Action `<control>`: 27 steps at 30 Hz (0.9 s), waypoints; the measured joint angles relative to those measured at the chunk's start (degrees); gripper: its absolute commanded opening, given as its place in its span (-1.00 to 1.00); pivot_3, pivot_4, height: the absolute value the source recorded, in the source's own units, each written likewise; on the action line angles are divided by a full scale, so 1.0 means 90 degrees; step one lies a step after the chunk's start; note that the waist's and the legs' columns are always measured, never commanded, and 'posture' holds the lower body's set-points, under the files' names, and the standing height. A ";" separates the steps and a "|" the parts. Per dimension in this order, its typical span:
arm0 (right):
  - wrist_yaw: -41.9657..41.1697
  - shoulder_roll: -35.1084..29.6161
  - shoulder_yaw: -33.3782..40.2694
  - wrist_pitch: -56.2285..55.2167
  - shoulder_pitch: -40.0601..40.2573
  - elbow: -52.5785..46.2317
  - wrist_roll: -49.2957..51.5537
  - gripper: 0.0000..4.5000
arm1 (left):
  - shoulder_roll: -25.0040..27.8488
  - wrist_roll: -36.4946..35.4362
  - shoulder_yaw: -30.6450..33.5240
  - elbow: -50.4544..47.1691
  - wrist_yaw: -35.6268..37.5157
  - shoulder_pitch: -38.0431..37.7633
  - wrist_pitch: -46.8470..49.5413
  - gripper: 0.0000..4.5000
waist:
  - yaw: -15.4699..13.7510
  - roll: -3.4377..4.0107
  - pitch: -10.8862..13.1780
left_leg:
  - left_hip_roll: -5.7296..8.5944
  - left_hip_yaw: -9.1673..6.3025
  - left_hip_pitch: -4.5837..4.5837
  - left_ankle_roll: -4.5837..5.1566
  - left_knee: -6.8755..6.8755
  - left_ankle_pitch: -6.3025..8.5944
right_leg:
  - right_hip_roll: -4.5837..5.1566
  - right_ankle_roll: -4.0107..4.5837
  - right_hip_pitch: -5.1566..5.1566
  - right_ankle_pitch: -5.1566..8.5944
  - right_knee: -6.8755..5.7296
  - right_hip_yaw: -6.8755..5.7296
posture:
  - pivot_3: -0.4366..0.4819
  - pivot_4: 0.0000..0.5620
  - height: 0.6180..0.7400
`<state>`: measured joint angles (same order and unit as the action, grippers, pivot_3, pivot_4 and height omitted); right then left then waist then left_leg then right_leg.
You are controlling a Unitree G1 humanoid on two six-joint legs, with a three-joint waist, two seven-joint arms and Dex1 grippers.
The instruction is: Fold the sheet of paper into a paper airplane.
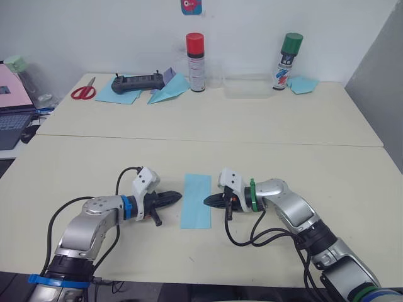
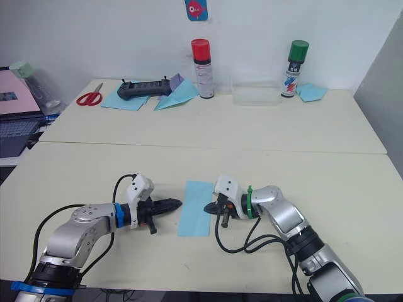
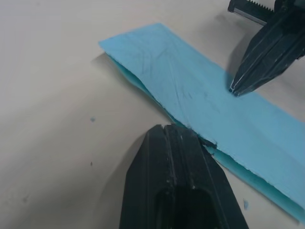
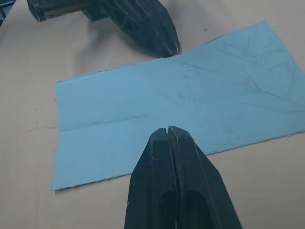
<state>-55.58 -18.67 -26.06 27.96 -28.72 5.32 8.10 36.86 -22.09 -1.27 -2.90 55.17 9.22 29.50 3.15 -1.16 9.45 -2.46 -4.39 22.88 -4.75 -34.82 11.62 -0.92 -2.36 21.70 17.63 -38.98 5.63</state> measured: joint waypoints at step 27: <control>0.0094 0.0011 0.0070 0.0163 0.0083 -0.0182 -0.0001 -0.99 | -0.0362 -0.0151 -0.0337 -0.0175 0.0210 0.0765 0.0320 -1.00 | -0.0005 -0.0010 0.0014 | 0.0004 0.0001 0.0006 0.0000 0.0005 0.0000 | 0.0000 -0.0006 0.0003 -0.0003 0.0003 0.0000 | -0.05 -0.47 1.00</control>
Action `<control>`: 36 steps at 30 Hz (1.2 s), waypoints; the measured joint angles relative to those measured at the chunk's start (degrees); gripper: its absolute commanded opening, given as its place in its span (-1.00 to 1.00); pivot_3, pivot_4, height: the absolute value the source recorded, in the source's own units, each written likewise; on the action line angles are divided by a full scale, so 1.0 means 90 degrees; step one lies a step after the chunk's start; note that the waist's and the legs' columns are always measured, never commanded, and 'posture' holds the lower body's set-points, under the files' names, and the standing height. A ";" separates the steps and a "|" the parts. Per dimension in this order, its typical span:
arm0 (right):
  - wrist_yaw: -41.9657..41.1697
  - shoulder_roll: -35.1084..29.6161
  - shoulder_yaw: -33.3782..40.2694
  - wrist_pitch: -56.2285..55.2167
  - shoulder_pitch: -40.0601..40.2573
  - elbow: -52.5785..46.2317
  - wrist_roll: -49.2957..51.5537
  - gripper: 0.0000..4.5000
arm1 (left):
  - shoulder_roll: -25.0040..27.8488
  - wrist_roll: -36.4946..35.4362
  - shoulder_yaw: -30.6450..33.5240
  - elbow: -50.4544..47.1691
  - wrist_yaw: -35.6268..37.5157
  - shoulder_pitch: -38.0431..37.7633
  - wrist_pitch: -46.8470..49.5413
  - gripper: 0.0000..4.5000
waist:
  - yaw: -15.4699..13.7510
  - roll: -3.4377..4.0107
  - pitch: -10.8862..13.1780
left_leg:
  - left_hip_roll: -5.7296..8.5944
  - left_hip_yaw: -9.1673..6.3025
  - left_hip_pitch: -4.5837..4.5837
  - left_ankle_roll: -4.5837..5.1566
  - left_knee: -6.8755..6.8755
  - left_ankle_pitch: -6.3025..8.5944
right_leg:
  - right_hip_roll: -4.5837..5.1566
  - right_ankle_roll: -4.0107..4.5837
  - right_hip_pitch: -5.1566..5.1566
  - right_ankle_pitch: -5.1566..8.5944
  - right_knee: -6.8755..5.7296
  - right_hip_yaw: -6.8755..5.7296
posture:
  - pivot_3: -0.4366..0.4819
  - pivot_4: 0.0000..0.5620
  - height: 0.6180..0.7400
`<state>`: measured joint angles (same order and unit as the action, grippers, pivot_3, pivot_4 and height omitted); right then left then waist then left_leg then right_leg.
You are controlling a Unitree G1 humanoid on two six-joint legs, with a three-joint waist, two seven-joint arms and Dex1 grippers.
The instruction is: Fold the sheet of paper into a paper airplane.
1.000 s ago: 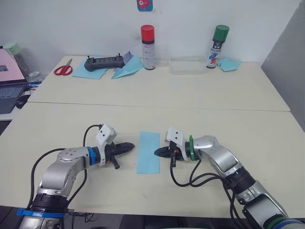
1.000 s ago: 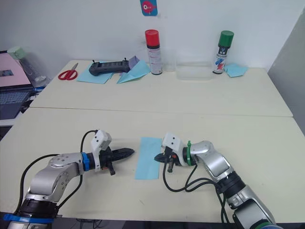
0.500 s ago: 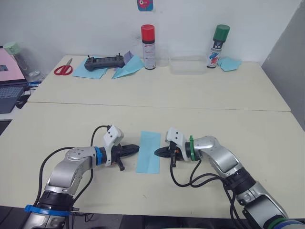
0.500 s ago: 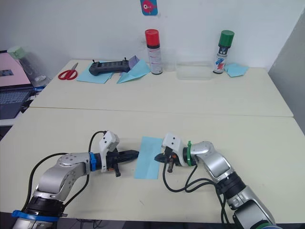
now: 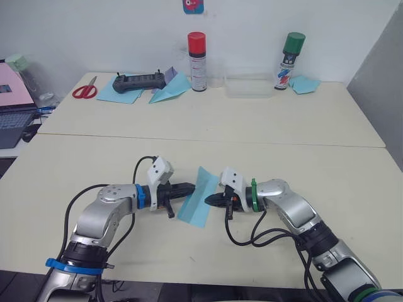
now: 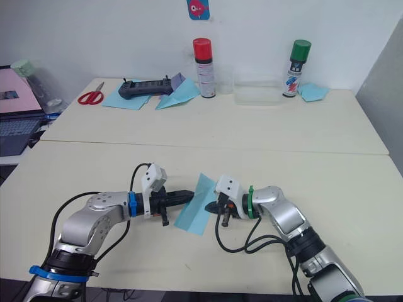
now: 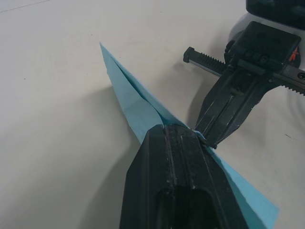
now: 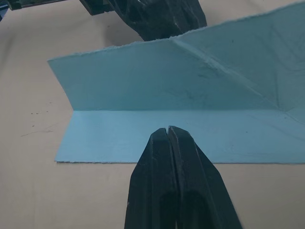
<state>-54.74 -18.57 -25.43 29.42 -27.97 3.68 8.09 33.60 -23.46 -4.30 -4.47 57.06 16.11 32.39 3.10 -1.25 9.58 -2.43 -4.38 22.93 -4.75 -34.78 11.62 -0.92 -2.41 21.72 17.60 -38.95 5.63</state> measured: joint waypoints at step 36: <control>0.0019 -0.0051 0.0433 0.0918 -0.0177 -0.0162 0.0380 -0.21 | -0.0079 0.0370 -0.0456 -0.0181 -0.0144 0.0101 -0.0175 -1.00 | -0.0009 -0.0014 0.0061 | 0.0003 -0.0002 0.0007 0.0000 -0.0001 0.0000 | 0.0002 -0.0003 0.0002 -0.0002 -0.0001 -0.0001 | -0.05 -0.47 1.00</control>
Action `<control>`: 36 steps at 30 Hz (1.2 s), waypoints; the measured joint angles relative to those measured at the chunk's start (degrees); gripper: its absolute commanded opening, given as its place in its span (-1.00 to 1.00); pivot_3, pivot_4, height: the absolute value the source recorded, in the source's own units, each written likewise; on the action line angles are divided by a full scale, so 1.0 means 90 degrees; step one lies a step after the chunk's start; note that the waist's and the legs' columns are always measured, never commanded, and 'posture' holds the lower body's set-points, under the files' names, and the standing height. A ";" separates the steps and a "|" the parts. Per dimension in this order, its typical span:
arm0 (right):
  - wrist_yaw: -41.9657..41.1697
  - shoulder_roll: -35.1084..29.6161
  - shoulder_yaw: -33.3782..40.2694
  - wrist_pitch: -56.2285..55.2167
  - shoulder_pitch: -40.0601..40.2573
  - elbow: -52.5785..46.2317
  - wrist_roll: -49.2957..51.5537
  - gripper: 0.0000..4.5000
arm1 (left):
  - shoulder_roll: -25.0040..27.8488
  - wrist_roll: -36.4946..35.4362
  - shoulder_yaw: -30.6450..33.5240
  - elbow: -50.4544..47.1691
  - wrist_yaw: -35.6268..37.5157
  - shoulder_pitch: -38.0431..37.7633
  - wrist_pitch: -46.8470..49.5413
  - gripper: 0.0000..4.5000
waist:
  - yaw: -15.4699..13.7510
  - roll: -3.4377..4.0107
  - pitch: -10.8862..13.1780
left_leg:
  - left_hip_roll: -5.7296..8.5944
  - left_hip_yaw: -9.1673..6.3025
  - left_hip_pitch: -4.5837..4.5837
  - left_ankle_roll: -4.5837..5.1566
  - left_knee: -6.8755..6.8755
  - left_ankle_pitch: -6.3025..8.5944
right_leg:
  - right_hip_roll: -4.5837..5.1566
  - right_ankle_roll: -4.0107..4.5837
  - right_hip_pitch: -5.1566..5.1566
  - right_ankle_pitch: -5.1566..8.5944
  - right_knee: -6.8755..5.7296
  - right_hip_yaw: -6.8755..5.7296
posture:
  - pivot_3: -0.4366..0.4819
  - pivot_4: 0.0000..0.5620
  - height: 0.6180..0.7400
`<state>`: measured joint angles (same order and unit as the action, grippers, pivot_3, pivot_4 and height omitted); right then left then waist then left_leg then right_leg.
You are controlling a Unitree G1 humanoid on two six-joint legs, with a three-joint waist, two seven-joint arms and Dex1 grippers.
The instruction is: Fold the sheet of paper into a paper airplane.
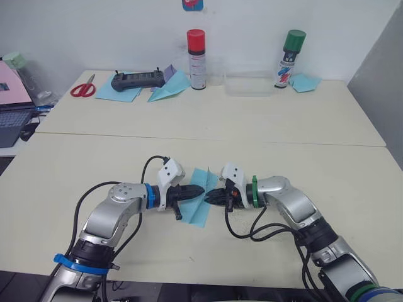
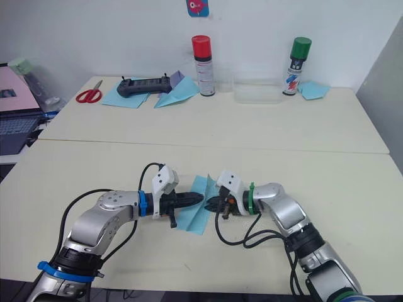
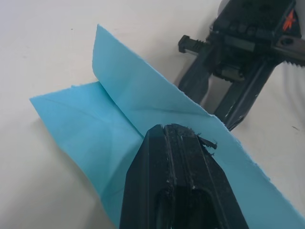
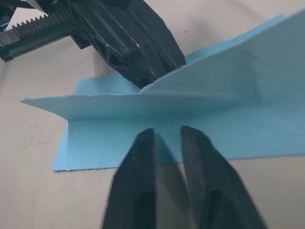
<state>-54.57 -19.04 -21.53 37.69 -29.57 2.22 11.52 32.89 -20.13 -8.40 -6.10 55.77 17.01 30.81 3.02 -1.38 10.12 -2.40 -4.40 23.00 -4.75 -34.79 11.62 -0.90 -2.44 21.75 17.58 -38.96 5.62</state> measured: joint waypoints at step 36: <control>0.2641 0.1578 0.3268 0.6040 -0.0553 -0.0910 0.2949 0.56 | -0.0391 -0.0206 -0.0101 -0.0121 -0.0006 0.0349 0.0117 -1.00 | 0.0034 0.0006 0.0037 | -0.0003 -0.0011 0.0094 0.0001 -0.0005 0.0000 | -0.0005 0.0005 0.0084 -0.0008 -0.0006 -0.0015 | -0.05 -0.47 1.00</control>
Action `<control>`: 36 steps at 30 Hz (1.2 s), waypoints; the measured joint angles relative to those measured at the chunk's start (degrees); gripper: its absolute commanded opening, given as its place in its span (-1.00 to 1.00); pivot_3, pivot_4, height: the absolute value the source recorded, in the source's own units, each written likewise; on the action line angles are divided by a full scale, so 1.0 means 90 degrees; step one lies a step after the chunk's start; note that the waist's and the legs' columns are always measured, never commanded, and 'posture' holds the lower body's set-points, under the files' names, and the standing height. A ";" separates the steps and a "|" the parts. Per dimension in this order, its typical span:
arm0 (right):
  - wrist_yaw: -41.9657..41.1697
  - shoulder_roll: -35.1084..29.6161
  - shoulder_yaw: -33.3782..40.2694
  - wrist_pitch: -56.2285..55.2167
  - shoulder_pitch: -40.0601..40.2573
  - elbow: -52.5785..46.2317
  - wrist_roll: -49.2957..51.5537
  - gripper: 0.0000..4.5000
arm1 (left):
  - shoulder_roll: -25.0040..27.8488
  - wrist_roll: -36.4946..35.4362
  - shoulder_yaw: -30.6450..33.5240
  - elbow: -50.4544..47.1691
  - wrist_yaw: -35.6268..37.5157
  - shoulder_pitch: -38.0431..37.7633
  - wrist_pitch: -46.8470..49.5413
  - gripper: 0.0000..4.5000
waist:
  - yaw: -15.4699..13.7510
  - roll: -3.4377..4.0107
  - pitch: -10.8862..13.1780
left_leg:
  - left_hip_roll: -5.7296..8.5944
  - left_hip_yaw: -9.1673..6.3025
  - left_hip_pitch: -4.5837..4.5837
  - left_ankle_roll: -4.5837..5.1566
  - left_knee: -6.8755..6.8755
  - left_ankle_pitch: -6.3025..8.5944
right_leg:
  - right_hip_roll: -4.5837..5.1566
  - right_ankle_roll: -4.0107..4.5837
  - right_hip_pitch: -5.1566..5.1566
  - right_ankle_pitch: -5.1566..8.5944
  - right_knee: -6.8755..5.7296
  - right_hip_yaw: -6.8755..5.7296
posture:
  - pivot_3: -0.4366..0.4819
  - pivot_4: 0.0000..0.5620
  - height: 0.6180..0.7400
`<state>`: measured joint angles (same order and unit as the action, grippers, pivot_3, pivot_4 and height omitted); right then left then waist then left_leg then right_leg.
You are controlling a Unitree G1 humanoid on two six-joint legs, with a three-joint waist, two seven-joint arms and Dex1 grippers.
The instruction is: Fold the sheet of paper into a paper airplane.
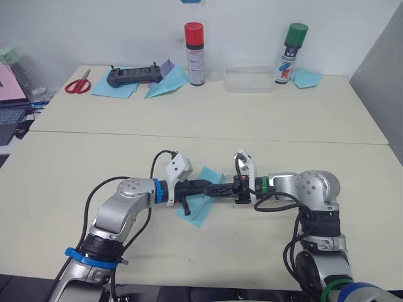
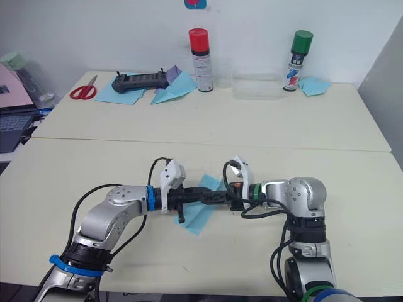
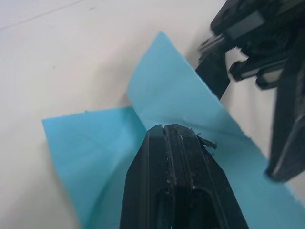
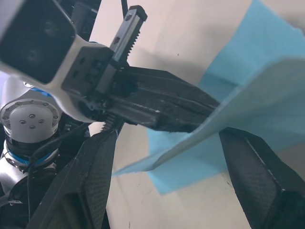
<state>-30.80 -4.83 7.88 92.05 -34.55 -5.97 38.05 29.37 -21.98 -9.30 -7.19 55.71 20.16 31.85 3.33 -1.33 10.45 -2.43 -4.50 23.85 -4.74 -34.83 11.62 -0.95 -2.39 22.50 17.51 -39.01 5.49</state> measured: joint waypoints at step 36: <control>-0.0460 -0.1426 -0.1411 -0.1777 -0.0021 0.0837 -0.0095 -0.99 | 0.0628 0.0591 -0.0186 0.0325 0.0269 -0.0320 -0.0401 -1.00 | -0.0008 0.0000 -0.0001 | 0.0001 0.0001 -0.0007 0.0001 -0.0017 -0.0001 | -0.0001 -0.0015 -0.0015 -0.0005 -0.0001 0.0002 | -0.05 -0.47 1.00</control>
<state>-34.94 -17.67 -4.82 76.06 -34.74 1.56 37.20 35.02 -16.66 -10.98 -4.26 58.13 17.28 28.24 3.25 -1.33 10.45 -2.42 -4.49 23.79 -4.73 -34.98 11.61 -0.95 -2.53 22.37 17.47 -39.02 5.51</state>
